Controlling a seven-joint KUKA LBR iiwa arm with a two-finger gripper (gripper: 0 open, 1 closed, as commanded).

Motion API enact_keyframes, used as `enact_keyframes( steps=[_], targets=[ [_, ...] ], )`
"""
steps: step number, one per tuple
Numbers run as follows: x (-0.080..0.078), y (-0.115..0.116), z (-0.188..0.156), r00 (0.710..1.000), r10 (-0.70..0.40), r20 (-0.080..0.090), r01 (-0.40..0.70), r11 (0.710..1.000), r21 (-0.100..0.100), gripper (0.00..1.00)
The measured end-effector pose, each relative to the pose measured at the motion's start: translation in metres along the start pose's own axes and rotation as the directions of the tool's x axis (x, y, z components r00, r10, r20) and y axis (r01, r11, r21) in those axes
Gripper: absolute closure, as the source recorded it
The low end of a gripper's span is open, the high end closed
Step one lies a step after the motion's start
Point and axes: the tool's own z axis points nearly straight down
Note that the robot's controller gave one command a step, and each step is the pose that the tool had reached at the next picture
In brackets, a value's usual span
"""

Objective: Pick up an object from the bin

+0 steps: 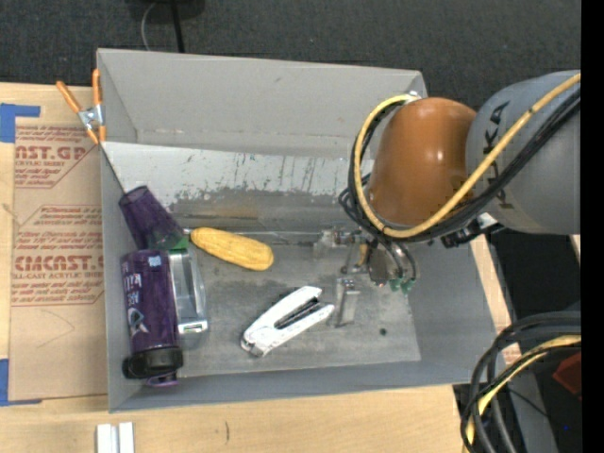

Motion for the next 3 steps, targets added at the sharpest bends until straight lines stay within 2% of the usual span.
enact_keyframes(
  steps=[1,2,3],
  targets=[
    [-0.001,0.0,-0.004,1.0,0.0,0.007,0.0,1.0,0.0,0.0],
    [0.004,0.013,0.026,0.999,-0.048,0.013,0.048,0.999,0.001,0.0],
    [0.011,0.034,0.086,0.999,-0.046,0.011,0.046,0.999,-0.001,0.0]
  ],
)
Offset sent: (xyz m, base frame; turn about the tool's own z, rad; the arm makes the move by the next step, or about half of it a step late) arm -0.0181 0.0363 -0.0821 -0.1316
